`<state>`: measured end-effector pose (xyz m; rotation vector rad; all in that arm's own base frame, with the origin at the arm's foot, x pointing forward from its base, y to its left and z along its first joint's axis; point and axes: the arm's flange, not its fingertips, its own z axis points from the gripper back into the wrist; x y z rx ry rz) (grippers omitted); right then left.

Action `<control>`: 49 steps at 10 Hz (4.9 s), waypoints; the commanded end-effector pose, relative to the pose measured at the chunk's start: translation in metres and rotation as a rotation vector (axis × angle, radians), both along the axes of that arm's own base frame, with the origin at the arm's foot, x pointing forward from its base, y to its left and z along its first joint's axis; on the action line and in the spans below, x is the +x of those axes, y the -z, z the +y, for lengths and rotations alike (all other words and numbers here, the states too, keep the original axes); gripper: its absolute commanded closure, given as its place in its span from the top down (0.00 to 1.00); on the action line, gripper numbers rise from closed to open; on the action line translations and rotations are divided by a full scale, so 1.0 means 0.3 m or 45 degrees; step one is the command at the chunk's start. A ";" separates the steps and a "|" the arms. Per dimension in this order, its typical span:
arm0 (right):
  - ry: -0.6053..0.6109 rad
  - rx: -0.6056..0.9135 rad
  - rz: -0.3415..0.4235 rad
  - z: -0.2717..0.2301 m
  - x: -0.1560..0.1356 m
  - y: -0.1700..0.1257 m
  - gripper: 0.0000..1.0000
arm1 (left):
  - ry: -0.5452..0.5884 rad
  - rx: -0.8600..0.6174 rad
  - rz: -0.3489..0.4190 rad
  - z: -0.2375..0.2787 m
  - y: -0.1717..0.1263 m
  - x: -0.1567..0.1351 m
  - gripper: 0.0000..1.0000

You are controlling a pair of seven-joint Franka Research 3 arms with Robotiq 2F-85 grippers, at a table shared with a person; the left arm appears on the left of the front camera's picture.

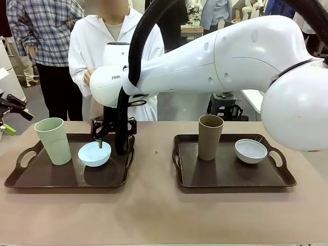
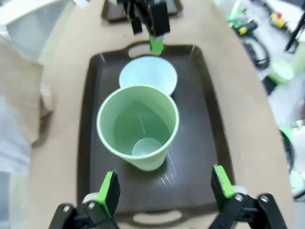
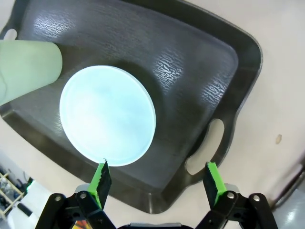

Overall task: Set up a tray with a mat and arrange the tableware.
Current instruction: Pick up the Picnic Bowl and Reusable plastic cup from the Handle tray in front of the human's position and hold them in the air.

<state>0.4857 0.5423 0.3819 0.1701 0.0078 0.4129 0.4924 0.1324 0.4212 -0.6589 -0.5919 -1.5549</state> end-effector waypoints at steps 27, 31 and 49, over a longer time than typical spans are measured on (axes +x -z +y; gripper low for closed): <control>0.104 -0.025 -0.088 0.125 0.095 0.140 1.00 | 0.042 -0.160 0.114 -0.162 0.415 0.153 1.00; 0.093 -0.019 -0.080 0.122 0.096 0.149 1.00 | 0.034 -0.163 0.123 -0.194 0.430 0.153 1.00; 0.114 -0.007 -0.273 0.015 -0.147 -0.370 0.00 | 0.003 -0.225 0.049 -0.152 -0.136 -0.037 0.00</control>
